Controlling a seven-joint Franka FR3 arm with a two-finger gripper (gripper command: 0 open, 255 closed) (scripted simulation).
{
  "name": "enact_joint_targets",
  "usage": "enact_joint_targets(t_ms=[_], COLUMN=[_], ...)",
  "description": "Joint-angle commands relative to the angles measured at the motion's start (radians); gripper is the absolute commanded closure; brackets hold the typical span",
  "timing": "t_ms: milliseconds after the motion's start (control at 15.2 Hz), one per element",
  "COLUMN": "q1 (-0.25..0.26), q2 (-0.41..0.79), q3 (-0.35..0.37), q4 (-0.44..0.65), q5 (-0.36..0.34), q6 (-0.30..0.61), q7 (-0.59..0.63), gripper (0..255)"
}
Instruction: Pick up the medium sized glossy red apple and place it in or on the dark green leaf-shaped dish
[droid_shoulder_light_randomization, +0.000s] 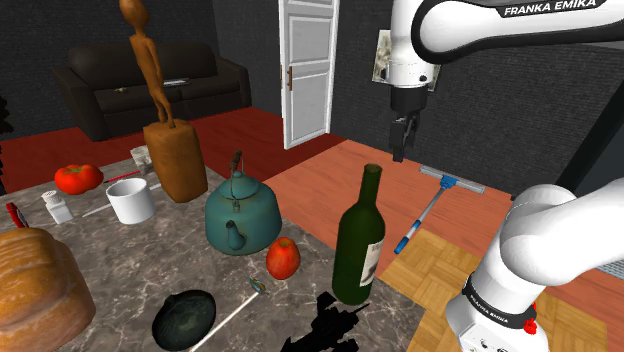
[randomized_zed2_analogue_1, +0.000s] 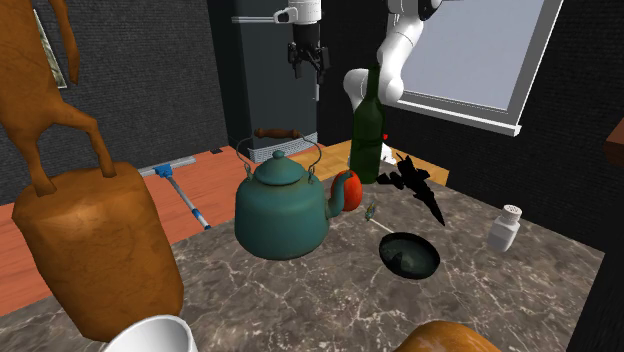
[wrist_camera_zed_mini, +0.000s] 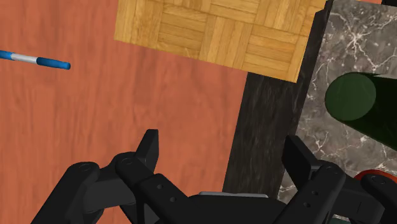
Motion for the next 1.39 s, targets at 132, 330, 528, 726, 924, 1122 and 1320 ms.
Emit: enact_joint_targets(t_ms=[132,330,528,726,924,1122,1320], q1=[0.018,0.044,0.068,0.087,0.104,0.114,0.121], q2=[0.019,0.058,0.109,0.17,0.243,0.324,0.414], q3=[0.036,0.091,0.146,0.202,0.258,0.314,0.369], q4=[-0.016,-0.031,-0.036,-0.028,-0.01,0.02,0.061], q5=[0.03,0.072,0.108,0.136,0.154,0.159,0.148], q6=[0.044,0.112,0.183,0.255,0.326,0.394,0.459], q7=[0.04,0.1,0.159,0.217,0.277,0.34,0.407], gripper=[0,0,0,0,0,0,0])
